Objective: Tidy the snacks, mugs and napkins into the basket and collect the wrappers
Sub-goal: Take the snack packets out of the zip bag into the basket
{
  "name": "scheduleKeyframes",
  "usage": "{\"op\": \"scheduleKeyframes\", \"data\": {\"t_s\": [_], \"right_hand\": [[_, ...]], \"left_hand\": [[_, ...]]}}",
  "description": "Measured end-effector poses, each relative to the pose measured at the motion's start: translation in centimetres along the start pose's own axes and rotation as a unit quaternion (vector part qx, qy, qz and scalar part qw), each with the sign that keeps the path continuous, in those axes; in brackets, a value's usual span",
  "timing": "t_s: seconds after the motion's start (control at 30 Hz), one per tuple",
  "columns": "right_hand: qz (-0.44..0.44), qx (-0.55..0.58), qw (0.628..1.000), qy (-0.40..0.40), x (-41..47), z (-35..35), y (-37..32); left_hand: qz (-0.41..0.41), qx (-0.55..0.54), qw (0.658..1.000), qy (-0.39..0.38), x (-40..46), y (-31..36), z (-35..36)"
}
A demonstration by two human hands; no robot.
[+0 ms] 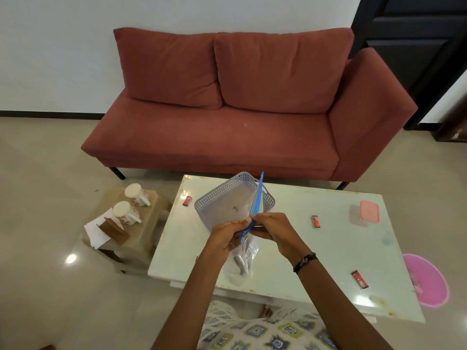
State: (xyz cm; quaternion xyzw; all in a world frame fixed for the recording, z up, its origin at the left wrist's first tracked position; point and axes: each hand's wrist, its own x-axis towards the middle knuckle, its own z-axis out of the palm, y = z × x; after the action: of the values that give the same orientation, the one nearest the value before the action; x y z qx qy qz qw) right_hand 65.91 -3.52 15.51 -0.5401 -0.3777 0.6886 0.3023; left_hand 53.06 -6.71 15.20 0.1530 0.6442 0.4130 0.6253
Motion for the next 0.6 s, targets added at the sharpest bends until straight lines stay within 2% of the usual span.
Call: {"op": "scheduleKeyframes", "data": {"t_s": [0.2, 0.33, 0.5, 0.6], "right_hand": [[0.016, 0.012, 1.000, 0.022, 0.2, 0.2, 0.1], [0.012, 0.022, 1.000, 0.011, 0.3, 0.2, 0.2], [0.018, 0.060, 0.998, 0.001, 0.3, 0.2, 0.5], [0.017, 0.041, 0.999, 0.023, 0.2, 0.7, 0.3]], "left_hand": [[-0.022, -0.044, 0.996, -0.071, -0.3, 0.2, -0.7], [-0.014, -0.024, 0.994, -0.110, -0.1, 0.4, -1.8], [0.051, 0.040, 0.991, -0.116, -0.1, 0.7, -2.5], [0.105, 0.149, 0.978, -0.101, -0.4, 1.0, -2.4]]}}
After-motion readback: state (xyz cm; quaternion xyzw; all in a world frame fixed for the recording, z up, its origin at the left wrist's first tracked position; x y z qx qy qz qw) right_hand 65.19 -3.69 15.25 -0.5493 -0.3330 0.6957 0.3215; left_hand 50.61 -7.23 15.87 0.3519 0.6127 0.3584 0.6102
